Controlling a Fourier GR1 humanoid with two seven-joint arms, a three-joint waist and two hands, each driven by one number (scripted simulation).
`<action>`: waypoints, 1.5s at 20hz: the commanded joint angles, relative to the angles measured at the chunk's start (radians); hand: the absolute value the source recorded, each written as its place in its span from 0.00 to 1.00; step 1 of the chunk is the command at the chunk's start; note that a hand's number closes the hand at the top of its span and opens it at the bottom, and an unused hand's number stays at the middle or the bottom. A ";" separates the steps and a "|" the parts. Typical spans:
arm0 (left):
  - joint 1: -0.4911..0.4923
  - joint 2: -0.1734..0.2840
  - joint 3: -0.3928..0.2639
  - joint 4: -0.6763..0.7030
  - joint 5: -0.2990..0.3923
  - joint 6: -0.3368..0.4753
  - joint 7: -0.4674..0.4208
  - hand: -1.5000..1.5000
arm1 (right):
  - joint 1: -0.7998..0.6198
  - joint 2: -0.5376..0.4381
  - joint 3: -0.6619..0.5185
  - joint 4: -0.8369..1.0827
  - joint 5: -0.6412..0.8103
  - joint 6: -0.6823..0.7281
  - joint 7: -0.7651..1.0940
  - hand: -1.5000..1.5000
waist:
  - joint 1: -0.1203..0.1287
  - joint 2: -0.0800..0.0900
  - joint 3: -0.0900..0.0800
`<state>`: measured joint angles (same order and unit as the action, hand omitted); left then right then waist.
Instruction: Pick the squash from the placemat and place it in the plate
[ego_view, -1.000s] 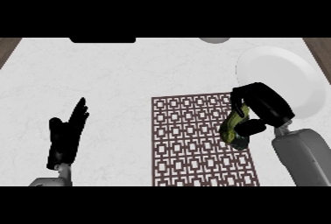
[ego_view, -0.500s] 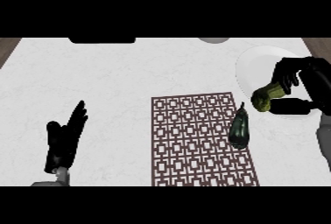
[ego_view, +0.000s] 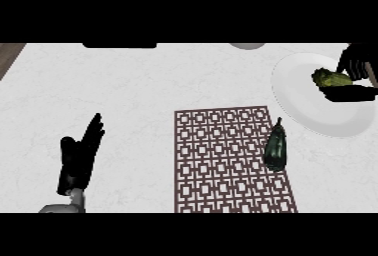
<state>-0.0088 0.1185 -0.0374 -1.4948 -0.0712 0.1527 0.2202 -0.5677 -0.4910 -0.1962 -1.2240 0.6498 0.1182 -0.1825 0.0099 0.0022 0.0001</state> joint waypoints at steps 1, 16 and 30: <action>-0.025 0.035 0.038 0.020 0.019 -0.041 -0.004 0.50 | -0.063 -0.047 -0.034 0.188 0.021 -0.031 -0.087 1.00 | 0.001 0.001 0.000; -0.060 0.000 0.011 0.034 -0.011 -0.021 0.002 0.50 | -0.298 -0.114 0.040 0.842 0.177 0.056 -0.259 1.00 | 0.038 0.017 0.002; -0.065 -0.011 0.016 0.042 -0.007 -0.022 0.004 0.50 | -0.351 -0.136 -0.148 1.010 -0.010 0.221 -0.612 0.00 | 0.020 0.014 0.004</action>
<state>-0.0635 0.1047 -0.0333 -1.4733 -0.0862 0.1358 0.2358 -0.9052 -0.6418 -0.2456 -0.2418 0.7492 0.2663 -0.7112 0.0406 0.0169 0.0040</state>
